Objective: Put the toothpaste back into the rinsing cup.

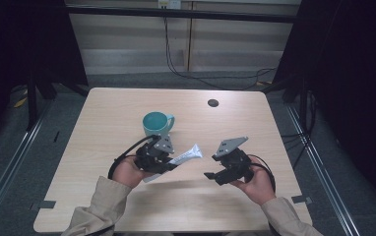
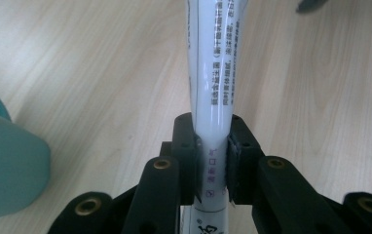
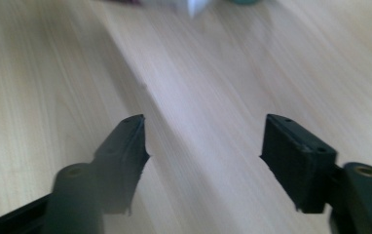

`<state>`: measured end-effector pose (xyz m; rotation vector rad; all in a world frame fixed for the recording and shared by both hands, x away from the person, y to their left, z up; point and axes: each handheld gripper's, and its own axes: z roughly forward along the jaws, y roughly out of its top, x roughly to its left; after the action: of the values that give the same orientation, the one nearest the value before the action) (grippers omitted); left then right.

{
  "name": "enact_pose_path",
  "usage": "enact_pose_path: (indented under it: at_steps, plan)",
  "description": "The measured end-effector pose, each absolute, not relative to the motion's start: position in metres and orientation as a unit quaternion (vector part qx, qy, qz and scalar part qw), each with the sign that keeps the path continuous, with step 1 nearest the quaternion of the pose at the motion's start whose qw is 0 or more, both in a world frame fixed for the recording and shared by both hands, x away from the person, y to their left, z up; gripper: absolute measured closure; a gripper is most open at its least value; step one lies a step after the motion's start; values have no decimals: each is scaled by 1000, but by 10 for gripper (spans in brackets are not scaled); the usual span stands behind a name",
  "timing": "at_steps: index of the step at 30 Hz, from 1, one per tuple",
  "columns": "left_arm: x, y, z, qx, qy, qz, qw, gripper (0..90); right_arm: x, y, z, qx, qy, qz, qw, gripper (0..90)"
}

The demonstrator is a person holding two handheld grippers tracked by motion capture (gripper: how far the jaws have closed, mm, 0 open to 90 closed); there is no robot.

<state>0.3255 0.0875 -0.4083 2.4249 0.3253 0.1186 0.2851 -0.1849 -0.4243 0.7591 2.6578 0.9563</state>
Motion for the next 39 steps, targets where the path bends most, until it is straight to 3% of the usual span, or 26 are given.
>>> enact_pose_path:
  at_steps: [5,22,39]
  plan:
    - [330,97,-404,916,150,51,369,780,281,-193,-446,280,900,316,112,204]
    - [345,118,-391,866,217,78,444,779,269,-206,-492,307,893,306,117,168]
    - [363,129,-371,823,259,123,490,779,263,-219,-506,326,871,349,116,137]
